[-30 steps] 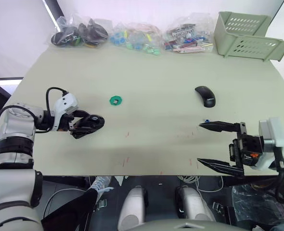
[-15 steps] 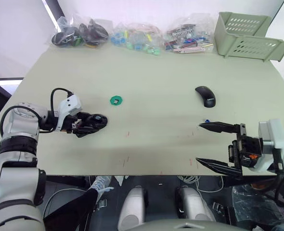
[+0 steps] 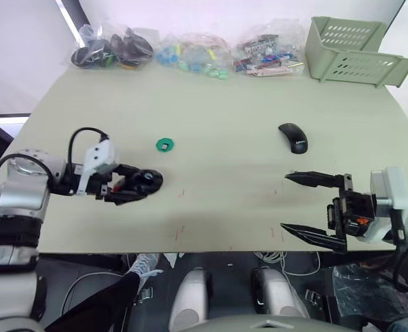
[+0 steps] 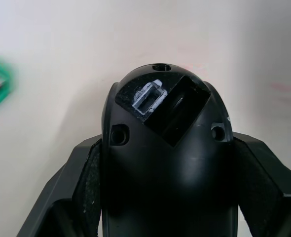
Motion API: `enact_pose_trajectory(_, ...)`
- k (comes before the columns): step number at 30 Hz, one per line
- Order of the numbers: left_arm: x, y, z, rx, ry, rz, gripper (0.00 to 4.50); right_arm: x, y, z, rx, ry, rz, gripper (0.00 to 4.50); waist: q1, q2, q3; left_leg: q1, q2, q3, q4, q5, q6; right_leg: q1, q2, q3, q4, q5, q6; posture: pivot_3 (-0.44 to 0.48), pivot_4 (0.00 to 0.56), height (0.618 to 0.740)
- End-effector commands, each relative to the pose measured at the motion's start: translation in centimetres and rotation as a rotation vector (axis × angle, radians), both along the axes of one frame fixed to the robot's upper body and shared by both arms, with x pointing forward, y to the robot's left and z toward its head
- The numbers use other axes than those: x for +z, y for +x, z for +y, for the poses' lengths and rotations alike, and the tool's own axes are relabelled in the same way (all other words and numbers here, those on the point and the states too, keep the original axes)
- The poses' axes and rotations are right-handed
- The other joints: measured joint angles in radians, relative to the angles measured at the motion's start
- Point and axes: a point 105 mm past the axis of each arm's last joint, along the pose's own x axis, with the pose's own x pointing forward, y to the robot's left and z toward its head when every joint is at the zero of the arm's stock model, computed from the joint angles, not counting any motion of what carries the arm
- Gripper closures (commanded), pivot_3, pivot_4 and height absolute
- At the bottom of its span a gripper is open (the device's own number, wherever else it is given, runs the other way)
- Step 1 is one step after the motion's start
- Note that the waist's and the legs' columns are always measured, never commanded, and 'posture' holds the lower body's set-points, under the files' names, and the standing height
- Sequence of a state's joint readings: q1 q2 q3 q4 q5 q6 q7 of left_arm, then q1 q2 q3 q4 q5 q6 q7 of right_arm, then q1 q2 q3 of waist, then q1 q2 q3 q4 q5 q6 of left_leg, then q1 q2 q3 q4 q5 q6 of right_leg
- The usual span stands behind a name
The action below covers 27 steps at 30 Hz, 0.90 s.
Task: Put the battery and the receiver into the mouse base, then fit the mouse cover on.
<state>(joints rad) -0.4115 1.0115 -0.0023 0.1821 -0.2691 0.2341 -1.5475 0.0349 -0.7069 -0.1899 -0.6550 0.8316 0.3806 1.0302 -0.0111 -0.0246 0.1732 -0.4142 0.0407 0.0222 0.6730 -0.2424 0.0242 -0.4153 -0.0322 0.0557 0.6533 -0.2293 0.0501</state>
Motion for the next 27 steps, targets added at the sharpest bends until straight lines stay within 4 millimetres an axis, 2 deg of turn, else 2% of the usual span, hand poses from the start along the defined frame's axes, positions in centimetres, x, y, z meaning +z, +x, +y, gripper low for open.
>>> enact_pose_trajectory(1,1.8,-1.3,-5.2,-0.089,-0.032,-0.04,1.5,0.8,-0.2,0.0,0.02,-0.006,-0.043,0.0,0.005,0.0,0.0,0.0,-0.001,0.0,0.001,0.0,0.0,0.0,0.0,0.0,0.001,-0.001,0.0,0.0,0.15,0.74)
enact_pose_trajectory(3,1.9,-2.0,-7.6,-0.099,0.003,-0.038,1.5,0.8,-0.2,-0.2,0.018,-0.021,-0.042,0.0,0.01,-0.001,0.0,-0.001,-0.001,-0.001,0.003,0.0,0.0,0.0,0.0,0.0,0.002,-0.002,0.002,0.0,0.15,0.74)
enact_pose_trajectory(6,2.1,-2.5,-9.3,-0.114,0.042,-0.069,1.5,0.8,0.0,-0.5,0.011,-0.03,-0.046,0.0,0.005,-0.001,0.0,0.0,-0.003,0.0,0.004,0.0,0.0,0.001,0.001,0.001,0.003,-0.003,0.004,0.0,0.15,0.74)
enact_pose_trajectory(9,1.2,-2.1,-10.4,-0.086,0.179,-0.072,1.5,0.7,0.3,-0.8,-0.003,-0.036,-0.04,0.0,0.0,-0.001,0.0,0.0,-0.002,-0.002,0.004,0.0,0.0,0.0,0.005,0.001,0.004,-0.003,0.004,0.0,0.15,0.74)
enact_pose_trajectory(18,0.6,-1.1,-14.1,-0.08,0.189,-0.083,1.5,0.0,-0.1,-1.3,-0.036,-0.069,-0.015,0.0,0.002,-0.001,0.0,0.0,-0.002,-0.002,0.004,0.0,0.0,0.0,0.006,0.002,0.004,-0.003,0.005,0.0,0.15,0.74)
enact_pose_trajectory(23,-0.5,-1.2,-15.2,-0.114,0.236,-0.099,1.5,-0.4,-0.4,-1.2,-0.039,-0.078,-0.005,0.0,-0.002,-0.001,0.0,0.0,-0.002,-0.002,0.004,0.0,0.0,0.0,0.006,0.002,0.004,-0.003,0.005,0.0,0.15,0.74)
enact_pose_trajectory(27,-1.7,-0.2,-16.6,-0.1,0.276,-0.118,1.5,-1.1,-0.5,-1.6,-0.072,-0.101,0.014,0.0,0.004,-0.001,0.0,0.0,-0.002,-0.003,0.004,0.0,0.0,0.0,0.007,0.002,0.004,-0.003,0.005,0.0,0.15,0.74)
